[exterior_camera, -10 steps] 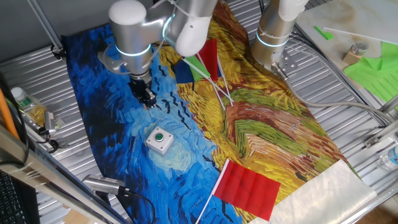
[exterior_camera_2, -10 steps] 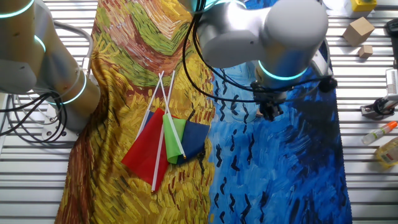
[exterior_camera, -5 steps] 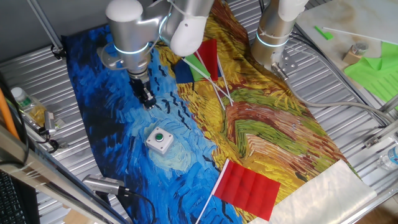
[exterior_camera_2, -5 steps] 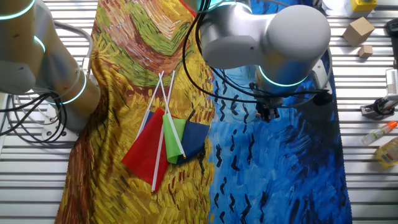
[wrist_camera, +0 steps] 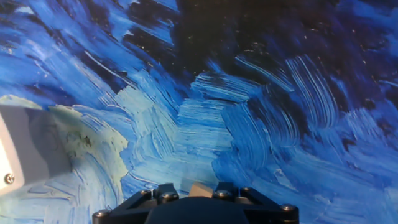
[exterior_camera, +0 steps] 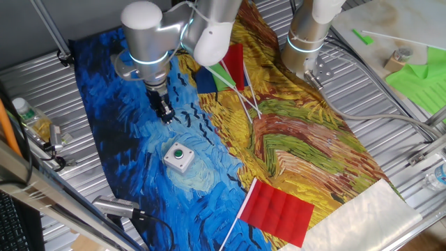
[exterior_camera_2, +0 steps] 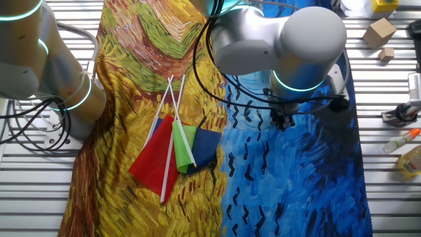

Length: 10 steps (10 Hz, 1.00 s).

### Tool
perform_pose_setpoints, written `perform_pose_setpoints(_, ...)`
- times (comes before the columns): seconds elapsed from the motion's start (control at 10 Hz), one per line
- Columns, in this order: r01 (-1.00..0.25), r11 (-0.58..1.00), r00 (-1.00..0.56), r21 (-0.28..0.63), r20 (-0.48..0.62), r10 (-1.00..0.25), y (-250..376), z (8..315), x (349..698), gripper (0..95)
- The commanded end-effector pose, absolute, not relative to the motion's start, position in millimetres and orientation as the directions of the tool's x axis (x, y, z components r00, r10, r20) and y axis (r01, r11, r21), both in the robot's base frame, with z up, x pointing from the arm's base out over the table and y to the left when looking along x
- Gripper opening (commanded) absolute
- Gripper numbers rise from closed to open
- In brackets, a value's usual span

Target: Pick up the small block on the left and move it to the right

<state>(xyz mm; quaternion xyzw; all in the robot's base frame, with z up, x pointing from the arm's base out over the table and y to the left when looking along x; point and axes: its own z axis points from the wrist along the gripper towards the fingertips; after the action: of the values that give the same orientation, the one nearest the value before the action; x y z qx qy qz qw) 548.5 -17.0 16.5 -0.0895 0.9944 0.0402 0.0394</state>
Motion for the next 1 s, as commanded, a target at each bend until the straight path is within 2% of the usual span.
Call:
perform_pose_setpoints(0.1, -0.435, 0.900, -0.897, 0.044, -0.112, -0.428, -16.7, 18.5, 545.4, 38.0)
perform_pose_setpoints(0.6, -0.658, 0.753, -0.748, 0.014, -0.122, -0.652, -16.3, 16.8, 540.8, 38.0)
perform_pose_setpoints(1.0, -0.785, 0.615, -0.607, -0.074, -0.105, -0.788, -16.0, 16.7, 540.5, 38.0)
